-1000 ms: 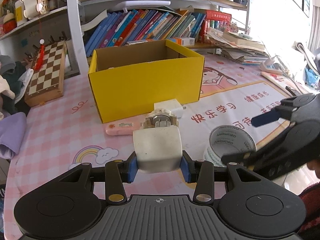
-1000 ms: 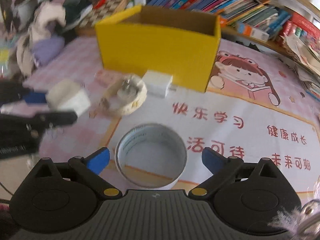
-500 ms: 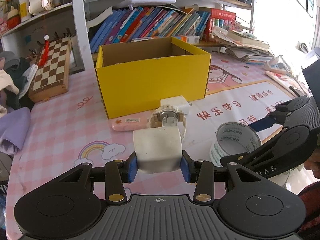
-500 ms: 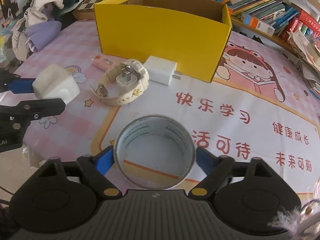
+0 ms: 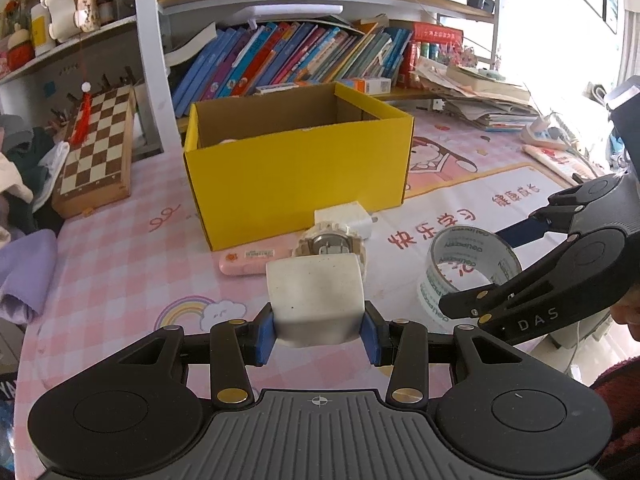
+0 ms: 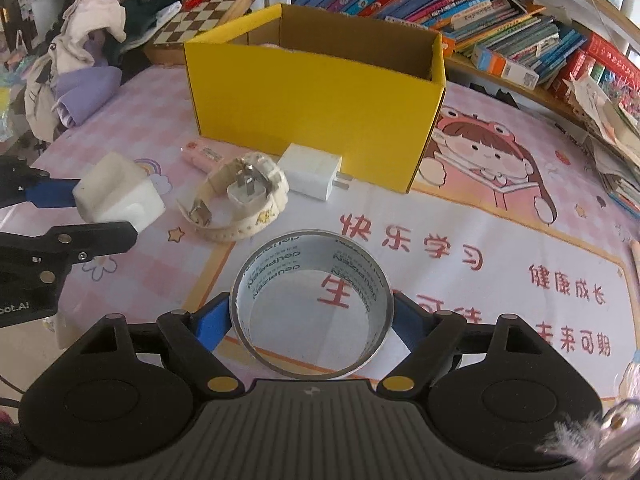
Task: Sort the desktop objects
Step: 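Lift the tape roll with the right gripper while the left gripper carries the block toward the box, then lower the tape roll into the box and open the right gripper while the left releases the block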
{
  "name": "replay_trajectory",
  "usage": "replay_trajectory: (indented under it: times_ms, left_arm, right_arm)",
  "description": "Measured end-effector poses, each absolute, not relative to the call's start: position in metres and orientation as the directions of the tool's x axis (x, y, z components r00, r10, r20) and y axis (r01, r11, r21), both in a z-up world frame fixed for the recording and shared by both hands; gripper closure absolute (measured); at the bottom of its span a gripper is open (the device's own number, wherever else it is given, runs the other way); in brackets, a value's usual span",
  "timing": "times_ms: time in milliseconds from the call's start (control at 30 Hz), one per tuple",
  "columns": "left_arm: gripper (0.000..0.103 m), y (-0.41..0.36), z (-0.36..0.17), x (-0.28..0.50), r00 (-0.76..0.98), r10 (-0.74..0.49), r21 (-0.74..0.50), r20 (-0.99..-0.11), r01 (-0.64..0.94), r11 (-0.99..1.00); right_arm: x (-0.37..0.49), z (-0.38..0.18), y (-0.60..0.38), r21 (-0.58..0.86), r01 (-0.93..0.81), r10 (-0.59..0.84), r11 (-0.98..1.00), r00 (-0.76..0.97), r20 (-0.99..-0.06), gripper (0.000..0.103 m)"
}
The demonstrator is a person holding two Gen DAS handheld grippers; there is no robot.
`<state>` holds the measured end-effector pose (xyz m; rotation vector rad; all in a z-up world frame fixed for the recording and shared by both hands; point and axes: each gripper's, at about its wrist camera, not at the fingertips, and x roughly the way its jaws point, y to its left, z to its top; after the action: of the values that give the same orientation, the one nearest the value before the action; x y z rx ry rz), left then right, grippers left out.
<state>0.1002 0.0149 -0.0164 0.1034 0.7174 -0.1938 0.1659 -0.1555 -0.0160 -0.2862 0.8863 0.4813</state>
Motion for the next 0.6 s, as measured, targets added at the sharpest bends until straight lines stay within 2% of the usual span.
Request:
replay_trajectory:
  times_ms: [600]
  left_arm:
    - [0.062,0.014,0.017,0.138,0.806,-0.123,0.067,-0.579,0.198,0.978]
  right_arm:
    - [0.201,0.045,-0.156,-0.030,-0.552,0.387,0.833,0.621,-0.681,0.021]
